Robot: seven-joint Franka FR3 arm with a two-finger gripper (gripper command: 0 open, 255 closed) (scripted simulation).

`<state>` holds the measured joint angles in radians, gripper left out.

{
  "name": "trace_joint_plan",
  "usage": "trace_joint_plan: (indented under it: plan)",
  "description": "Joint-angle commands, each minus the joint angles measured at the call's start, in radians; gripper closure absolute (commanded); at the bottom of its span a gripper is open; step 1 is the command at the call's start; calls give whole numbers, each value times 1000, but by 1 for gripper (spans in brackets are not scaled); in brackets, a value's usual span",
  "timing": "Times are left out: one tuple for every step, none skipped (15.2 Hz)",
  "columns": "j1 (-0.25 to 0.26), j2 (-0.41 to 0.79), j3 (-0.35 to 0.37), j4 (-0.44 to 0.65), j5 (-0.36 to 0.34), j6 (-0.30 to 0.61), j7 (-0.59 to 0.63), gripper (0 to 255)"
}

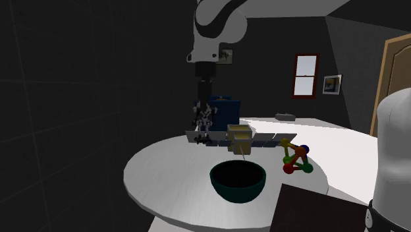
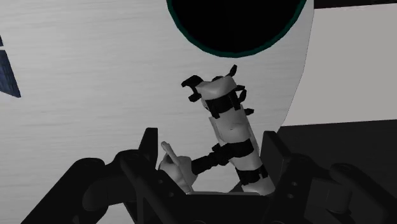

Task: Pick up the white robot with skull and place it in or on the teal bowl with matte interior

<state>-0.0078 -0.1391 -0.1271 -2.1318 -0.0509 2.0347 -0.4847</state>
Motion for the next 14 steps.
trace_joint_plan:
  plan:
    - [-7, -84, -5, -75, -12, -8, -6, 255]
    - [-12, -124, -7, -109, -18, -13, -9, 255]
    - [-16, -163, -10, -142, -24, -20, -13, 255]
    - [-21, -203, -13, -173, -30, -28, -18, 255]
    - [-27, -243, -16, -204, -37, -37, -22, 255]
    - [-33, -284, -19, -233, -43, -47, -27, 255]
    - [-39, -324, -22, -261, -50, -59, -32, 255]
    - [-46, -365, -25, -288, -56, -73, -38, 255]
    - [-57, -429, -30, -328, -67, -96, -48, 255]
    - [-57, -427, -31, -340, -67, -82, -47, 255]
    - [-58, -425, -32, -352, -68, -68, -47, 255]
    - [-58, -422, -33, -363, -69, -54, -46, 255]
    - [-58, -419, -35, -375, -70, -39, -46, 255]
    - [-59, -416, -36, -386, -71, -25, -46, 255]
